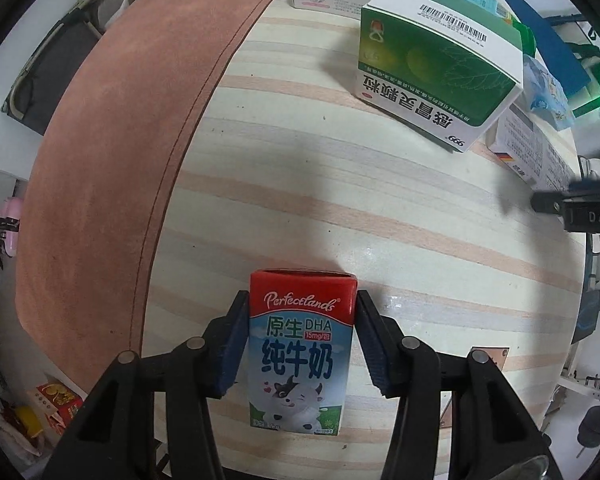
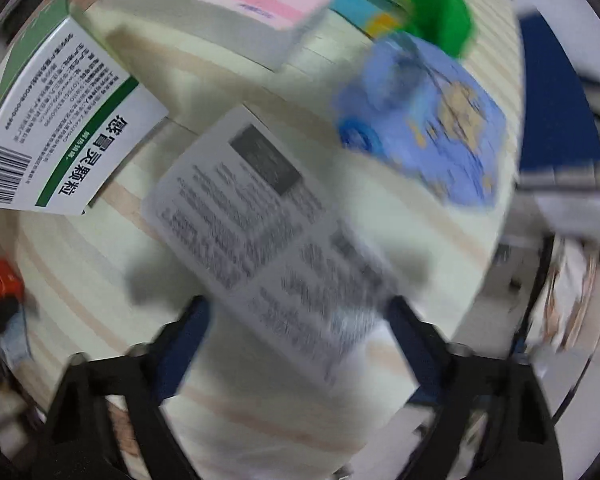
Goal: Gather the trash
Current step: 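Hold the milk carton in the left tool while the right tool grasps the white leaflet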
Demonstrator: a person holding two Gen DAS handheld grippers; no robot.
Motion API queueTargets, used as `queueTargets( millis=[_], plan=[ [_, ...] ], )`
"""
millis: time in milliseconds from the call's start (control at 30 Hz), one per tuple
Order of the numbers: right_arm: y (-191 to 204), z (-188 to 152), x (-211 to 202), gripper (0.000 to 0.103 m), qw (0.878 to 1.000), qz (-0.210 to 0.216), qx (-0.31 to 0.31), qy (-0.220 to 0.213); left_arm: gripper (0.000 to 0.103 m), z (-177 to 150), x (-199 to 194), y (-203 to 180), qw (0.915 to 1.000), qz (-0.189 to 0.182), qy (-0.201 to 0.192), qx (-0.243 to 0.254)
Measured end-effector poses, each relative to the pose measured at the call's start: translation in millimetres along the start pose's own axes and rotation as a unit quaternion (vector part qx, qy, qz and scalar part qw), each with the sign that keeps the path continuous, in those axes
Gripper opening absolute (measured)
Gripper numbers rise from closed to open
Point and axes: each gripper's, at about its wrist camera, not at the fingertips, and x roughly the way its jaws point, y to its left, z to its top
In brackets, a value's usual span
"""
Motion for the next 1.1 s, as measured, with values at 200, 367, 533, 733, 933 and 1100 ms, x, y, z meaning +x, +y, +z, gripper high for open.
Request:
queueTargets(
  millis=[200,367,533,733,933,1100],
  plan=[
    [-0.3,-50.0,0.3,0.066,0.973,0.176,0.134,0.060,0.048,4.6,0.7,-21.9,1.0000,-0.001,0.003,0.004],
    [18.7,-45.6,-26.7,0.086,0.999,0.020,0.016,-0.038,0.048,17.8,2.6,-25.6,0.9993,0.023,-0.019,-0.022],
    [12.9,-11.6,-20.2,0.088,0.998,-0.028,-0.047,-0.040,0.048,30.5,-8.0,-22.6,0.9938,0.068,-0.060,-0.064],
    [14.1,28.3,0.6,0.101,0.990,-0.045,-0.133,-0.013,0.048,42.6,-0.5,-30.3,0.9917,0.077,-0.066,-0.080],
    [-35.3,63.6,10.0,0.096,0.996,0.044,-0.071,0.026,0.048,44.5,-4.2,-38.6,0.9929,0.070,-0.061,-0.076],
    [-48.7,30.5,9.1,0.089,0.997,0.055,-0.008,0.045,0.048,36.5,-5.1,-34.7,0.9943,0.060,-0.050,-0.072]
  ],
)
